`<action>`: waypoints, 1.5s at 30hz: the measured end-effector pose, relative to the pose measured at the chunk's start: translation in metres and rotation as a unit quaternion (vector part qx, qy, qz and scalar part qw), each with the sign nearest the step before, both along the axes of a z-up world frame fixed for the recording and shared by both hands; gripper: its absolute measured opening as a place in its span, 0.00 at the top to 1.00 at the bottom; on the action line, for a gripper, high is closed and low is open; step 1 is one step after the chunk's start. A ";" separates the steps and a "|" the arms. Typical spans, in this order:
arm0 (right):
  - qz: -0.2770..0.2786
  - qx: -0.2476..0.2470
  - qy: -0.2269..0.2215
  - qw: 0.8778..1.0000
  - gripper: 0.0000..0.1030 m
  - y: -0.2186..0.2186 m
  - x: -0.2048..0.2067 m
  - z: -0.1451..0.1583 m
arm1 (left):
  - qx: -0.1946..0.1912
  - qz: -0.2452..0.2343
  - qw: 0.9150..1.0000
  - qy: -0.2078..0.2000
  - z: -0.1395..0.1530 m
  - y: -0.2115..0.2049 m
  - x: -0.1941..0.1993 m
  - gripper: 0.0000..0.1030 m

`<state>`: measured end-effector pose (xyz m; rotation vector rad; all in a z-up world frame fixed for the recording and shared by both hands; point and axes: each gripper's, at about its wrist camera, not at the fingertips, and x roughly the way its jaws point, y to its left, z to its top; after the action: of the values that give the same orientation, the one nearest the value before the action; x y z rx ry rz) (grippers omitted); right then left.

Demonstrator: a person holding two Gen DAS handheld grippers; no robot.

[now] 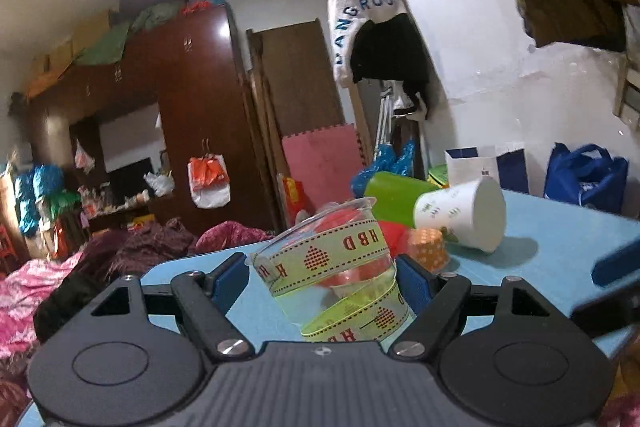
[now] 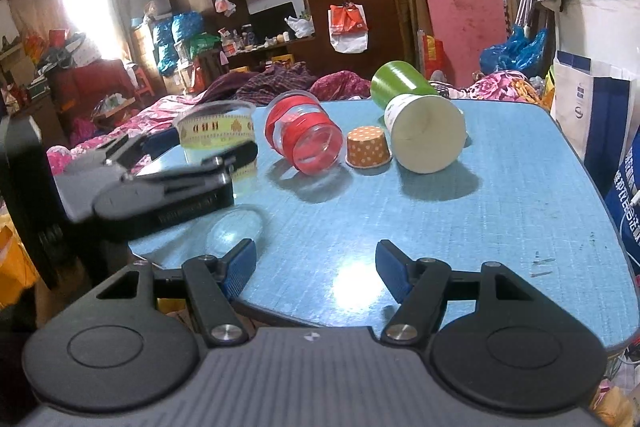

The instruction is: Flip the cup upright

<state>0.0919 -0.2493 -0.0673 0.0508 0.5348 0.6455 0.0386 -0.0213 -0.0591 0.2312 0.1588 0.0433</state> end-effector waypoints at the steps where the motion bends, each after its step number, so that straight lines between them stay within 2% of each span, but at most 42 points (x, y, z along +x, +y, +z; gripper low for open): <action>1: -0.001 0.002 -0.001 1.000 0.34 -0.001 0.000 0.000 | 0.002 -0.005 1.000 -0.003 -0.002 -0.002 -0.001 0.21; 13: -0.005 0.007 -0.004 1.000 0.34 -0.004 -0.002 0.003 | 0.025 -0.016 0.999 -0.030 -0.017 -0.003 -0.022 0.18; 21: -0.005 0.008 -0.004 1.000 0.34 -0.005 -0.002 0.004 | 0.043 -0.028 0.998 -0.026 -0.024 -0.010 -0.023 0.18; 25: -0.008 0.011 -0.004 1.000 0.34 -0.006 -0.002 0.003 | 0.038 -0.042 0.998 -0.027 -0.024 -0.004 -0.027 0.11; 29: -0.014 0.019 -0.006 1.000 0.30 -0.009 -0.001 0.004 | 0.020 -0.061 0.997 -0.036 -0.021 0.004 -0.034 0.05; 31: -0.020 0.027 -0.009 0.999 0.23 -0.011 -0.001 0.005 | 0.009 -0.070 0.997 -0.035 -0.018 0.008 -0.038 0.05; 36: -0.029 0.049 -0.023 0.998 0.20 -0.019 -0.003 0.009 | -0.053 -0.113 0.991 -0.038 -0.005 0.025 -0.054 0.05; 38: -0.038 0.059 -0.036 0.997 0.13 -0.021 -0.007 0.012 | -0.079 -0.128 0.988 -0.044 0.004 0.032 -0.062 0.05; 39: -0.041 0.064 -0.045 0.996 0.07 -0.022 -0.010 0.013 | -0.091 -0.132 0.986 -0.046 0.010 0.036 -0.067 0.05; 41: -0.044 0.067 -0.063 0.995 0.02 -0.022 -0.016 0.018 | -0.108 -0.124 0.985 -0.049 0.024 0.041 -0.075 0.04; 42: -0.046 0.065 -0.073 0.994 0.02 -0.022 -0.020 0.022 | -0.111 -0.102 0.987 -0.048 0.032 0.042 -0.078 0.03; 45: -0.048 0.050 -0.095 0.993 0.01 -0.018 -0.028 0.035 | -0.112 -0.058 0.992 -0.018 0.052 0.048 -0.081 0.01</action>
<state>0.0641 -0.2672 -0.0325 0.1080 0.3131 0.5765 -0.0422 0.0264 -0.0067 0.0146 0.1124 -0.0855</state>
